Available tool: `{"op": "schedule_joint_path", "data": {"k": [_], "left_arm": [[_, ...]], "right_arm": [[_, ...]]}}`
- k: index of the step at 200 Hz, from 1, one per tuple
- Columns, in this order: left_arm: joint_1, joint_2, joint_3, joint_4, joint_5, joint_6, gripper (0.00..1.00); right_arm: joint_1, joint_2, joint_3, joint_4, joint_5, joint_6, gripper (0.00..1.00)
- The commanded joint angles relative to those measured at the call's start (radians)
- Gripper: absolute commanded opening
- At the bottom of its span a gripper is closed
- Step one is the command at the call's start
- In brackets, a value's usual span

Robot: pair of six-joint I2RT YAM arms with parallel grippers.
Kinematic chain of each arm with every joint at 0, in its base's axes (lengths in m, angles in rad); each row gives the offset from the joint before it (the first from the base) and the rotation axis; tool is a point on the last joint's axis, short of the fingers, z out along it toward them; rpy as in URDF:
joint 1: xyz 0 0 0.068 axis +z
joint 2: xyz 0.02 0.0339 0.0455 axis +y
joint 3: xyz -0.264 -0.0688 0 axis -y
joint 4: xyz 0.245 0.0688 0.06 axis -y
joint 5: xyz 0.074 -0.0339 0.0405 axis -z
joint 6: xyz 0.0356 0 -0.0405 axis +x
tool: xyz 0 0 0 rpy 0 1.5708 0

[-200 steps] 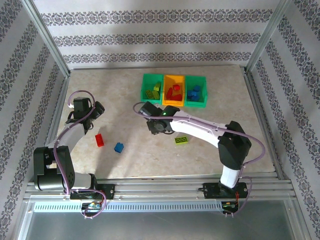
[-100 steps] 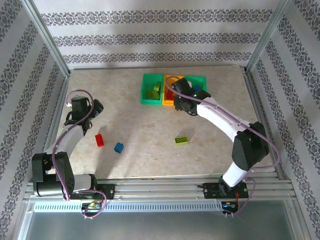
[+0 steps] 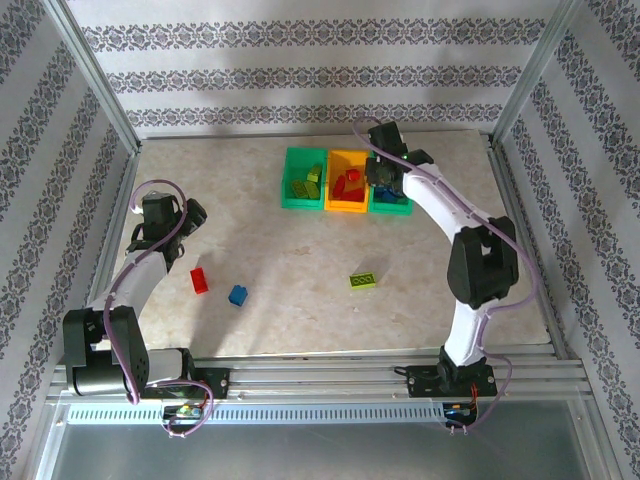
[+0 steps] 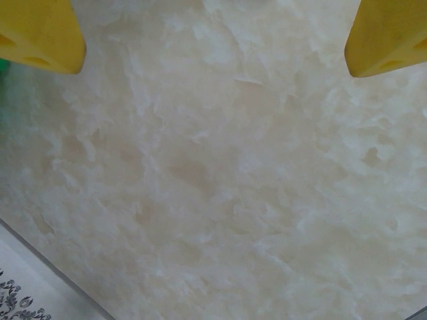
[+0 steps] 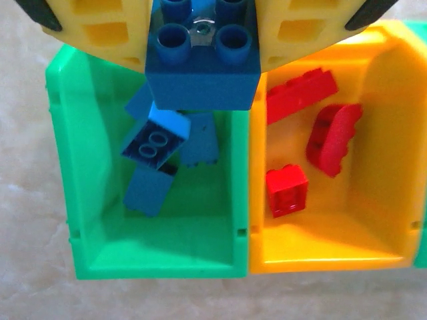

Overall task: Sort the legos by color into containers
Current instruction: Place the lego in the container.

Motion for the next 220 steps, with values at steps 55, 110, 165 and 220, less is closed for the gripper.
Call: {"op": "schedule_joint_path", "data": {"k": [55, 110, 165, 220], "left_arm": [[0.015, -0.019, 0.008, -0.042, 0.009, 0.019, 1.0], [0.015, -0.016, 0.027, -0.056, 0.008, 0.027, 1.0], [0.015, -0.022, 0.029, -0.063, 0.012, 0.026, 1.0], [0.015, -0.032, 0.027, -0.074, 0.005, 0.026, 1.0]], "right_arm": [[-0.081, 0.166, 0.141, -0.012, -0.06, -0.051, 0.24], [-0.089, 0.21, 0.17, -0.012, -0.065, -0.057, 0.27], [-0.091, 0.222, 0.18, -0.009, -0.067, -0.058, 0.29], [-0.096, 0.241, 0.204, -0.012, -0.049, -0.074, 0.43]]}}
